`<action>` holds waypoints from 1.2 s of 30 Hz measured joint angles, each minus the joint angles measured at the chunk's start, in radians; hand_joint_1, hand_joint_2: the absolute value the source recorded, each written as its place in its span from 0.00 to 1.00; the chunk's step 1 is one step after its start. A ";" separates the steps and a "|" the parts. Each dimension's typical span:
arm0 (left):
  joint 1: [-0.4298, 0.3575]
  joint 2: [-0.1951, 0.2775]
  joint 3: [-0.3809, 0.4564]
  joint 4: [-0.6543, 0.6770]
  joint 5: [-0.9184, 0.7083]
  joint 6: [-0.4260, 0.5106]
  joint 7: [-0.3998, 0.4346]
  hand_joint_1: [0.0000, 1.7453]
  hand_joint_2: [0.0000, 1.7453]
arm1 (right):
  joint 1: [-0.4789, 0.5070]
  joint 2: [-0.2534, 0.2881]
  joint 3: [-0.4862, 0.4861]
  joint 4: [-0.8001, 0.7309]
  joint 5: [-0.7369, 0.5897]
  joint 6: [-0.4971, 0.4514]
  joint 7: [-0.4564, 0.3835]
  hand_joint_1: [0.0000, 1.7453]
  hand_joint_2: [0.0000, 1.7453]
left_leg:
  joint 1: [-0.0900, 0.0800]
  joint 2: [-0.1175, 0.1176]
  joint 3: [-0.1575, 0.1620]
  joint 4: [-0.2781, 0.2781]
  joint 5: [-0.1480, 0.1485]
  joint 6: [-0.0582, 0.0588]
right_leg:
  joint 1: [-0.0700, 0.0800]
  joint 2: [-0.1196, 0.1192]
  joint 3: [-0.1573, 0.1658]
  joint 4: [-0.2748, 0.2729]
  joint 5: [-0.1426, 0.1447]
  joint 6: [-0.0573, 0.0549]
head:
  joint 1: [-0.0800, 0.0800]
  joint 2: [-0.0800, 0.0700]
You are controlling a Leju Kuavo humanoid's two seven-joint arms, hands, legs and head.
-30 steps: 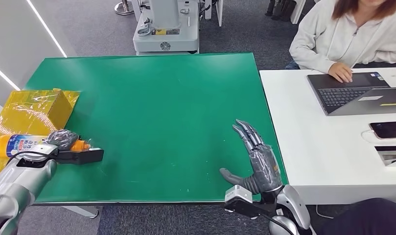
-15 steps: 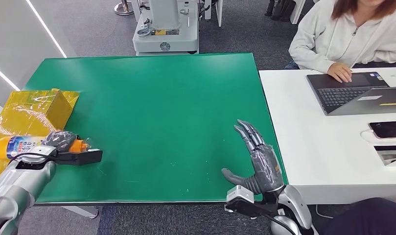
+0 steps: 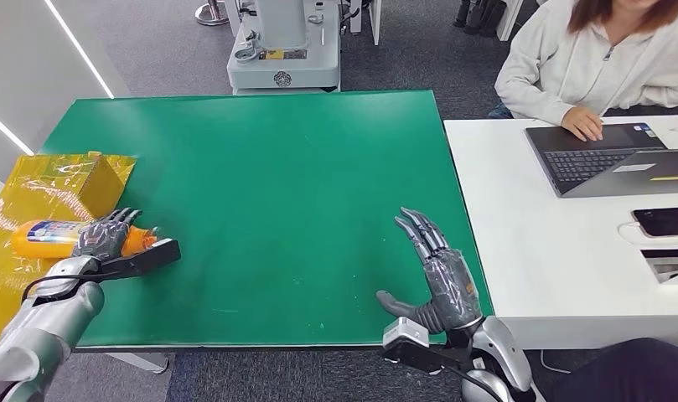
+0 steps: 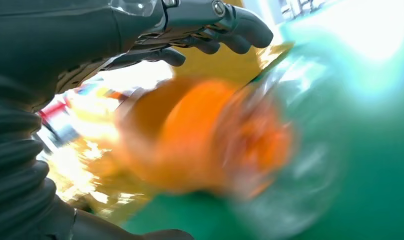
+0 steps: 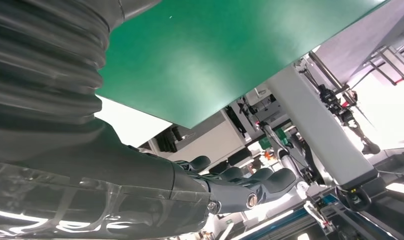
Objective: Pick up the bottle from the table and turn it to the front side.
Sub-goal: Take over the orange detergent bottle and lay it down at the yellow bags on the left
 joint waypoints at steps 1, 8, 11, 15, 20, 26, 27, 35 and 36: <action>0.005 -0.010 0.023 0.000 0.021 0.026 -0.019 0.00 1.00 | 0.001 0.000 0.000 0.000 -0.001 0.001 0.001 0.00 1.00 | 0.000 0.000 0.000 0.000 0.000 0.000 | 0.000 0.000 0.000 0.000 0.000 0.000 | 0.000 0.000; 0.023 -0.103 0.261 -0.027 0.309 0.159 -0.300 0.00 1.00 | 0.005 0.009 0.000 0.000 0.002 0.026 0.015 0.00 1.00 | 0.000 0.000 -0.002 0.001 0.000 0.000 | 0.000 0.000 -0.002 0.000 0.000 0.000 | 0.000 0.000; 0.038 -0.163 0.398 -0.073 0.517 0.129 -0.463 0.00 1.00 | 0.007 0.018 0.000 0.000 0.003 0.029 0.019 0.00 1.00 | 0.000 0.000 -0.003 0.001 0.000 0.000 | 0.000 0.000 -0.003 0.000 0.000 0.000 | 0.000 0.000; 0.088 -0.239 0.495 -0.194 0.711 0.090 -0.534 0.00 1.00 | 0.006 0.020 -0.002 0.006 -0.020 0.023 0.003 0.00 1.00 | 0.000 0.000 -0.003 0.001 0.000 0.000 | 0.000 0.000 -0.003 -0.001 0.000 0.000 | 0.000 0.000; 0.188 -0.300 0.457 -0.433 0.941 0.081 -0.535 0.00 1.00 | 0.002 0.023 -0.009 0.019 -0.070 -0.001 -0.029 0.00 1.00 | 0.000 0.000 -0.004 0.001 0.000 0.000 | 0.000 0.000 -0.003 -0.001 0.000 0.000 | 0.000 0.000; 0.298 -0.351 0.321 -0.734 1.058 -0.008 -0.532 0.00 1.00 | 0.011 0.046 -0.033 0.014 -0.179 -0.054 -0.068 0.00 1.00 | 0.000 -0.002 -0.004 0.001 0.000 0.001 | 0.000 -0.001 -0.003 -0.001 0.000 0.000 | 0.000 0.000; 0.319 -0.360 0.294 -0.781 1.063 -0.025 -0.528 0.00 1.00 | 0.018 0.051 -0.042 0.007 -0.214 -0.059 -0.080 0.00 1.00 | 0.000 -0.002 -0.004 0.001 -0.001 0.001 | 0.000 -0.001 -0.003 -0.001 0.000 0.001 | 0.000 0.000; 0.503 -0.427 0.048 -1.091 1.169 -0.153 -0.460 0.00 1.00 | 0.127 0.117 -0.138 -0.064 -0.499 -0.040 -0.180 0.00 1.00 | -0.001 -0.001 -0.005 0.001 -0.004 0.004 | -0.001 -0.001 -0.003 -0.002 -0.002 0.003 | 0.000 0.000; 0.525 -0.436 0.024 -1.111 1.186 -0.168 -0.454 0.00 1.00 | 0.140 0.129 -0.143 -0.069 -0.509 -0.038 -0.184 0.00 1.00 | -0.001 -0.001 -0.005 0.001 -0.004 0.004 | -0.001 -0.001 -0.003 -0.002 -0.002 0.003 | 0.000 0.000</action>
